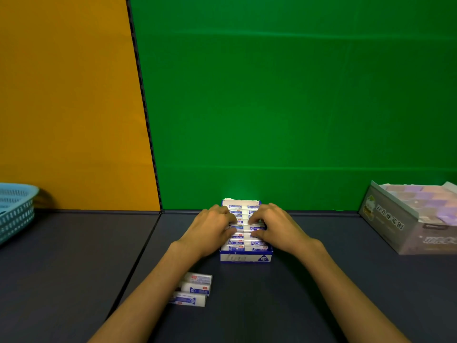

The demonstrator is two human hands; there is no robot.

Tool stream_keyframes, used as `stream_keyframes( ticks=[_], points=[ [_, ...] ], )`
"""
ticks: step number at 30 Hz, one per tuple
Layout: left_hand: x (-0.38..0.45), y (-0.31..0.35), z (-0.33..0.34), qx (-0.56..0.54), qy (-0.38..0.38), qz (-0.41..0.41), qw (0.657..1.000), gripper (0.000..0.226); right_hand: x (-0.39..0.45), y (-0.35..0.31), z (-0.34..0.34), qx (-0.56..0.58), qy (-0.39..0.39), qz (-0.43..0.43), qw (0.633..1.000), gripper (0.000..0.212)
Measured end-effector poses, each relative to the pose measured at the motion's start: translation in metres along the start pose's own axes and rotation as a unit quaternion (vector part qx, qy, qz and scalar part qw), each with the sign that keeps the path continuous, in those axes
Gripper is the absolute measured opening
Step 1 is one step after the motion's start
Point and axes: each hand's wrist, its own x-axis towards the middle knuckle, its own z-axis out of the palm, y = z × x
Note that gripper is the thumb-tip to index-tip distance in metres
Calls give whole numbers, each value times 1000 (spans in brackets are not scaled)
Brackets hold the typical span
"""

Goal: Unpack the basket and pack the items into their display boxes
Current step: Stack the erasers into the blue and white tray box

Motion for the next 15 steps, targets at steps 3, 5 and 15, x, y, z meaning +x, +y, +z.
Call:
stream_keyframes(
  ticks=[3, 5, 15],
  points=[
    [-9, -4, -6, -15, 20, -3, 1000, 33, -3, -11, -1, 15, 25, -16, 999, 27],
    [-18, -8, -12, -18, 20, -4, 1000, 33, -3, -21, -3, 31, 30, -28, 999, 23],
    [-86, -37, -38, -66, 3, -34, 997, 30, -2, -79, 7, 58, 19, -109, 992, 14]
  ],
)
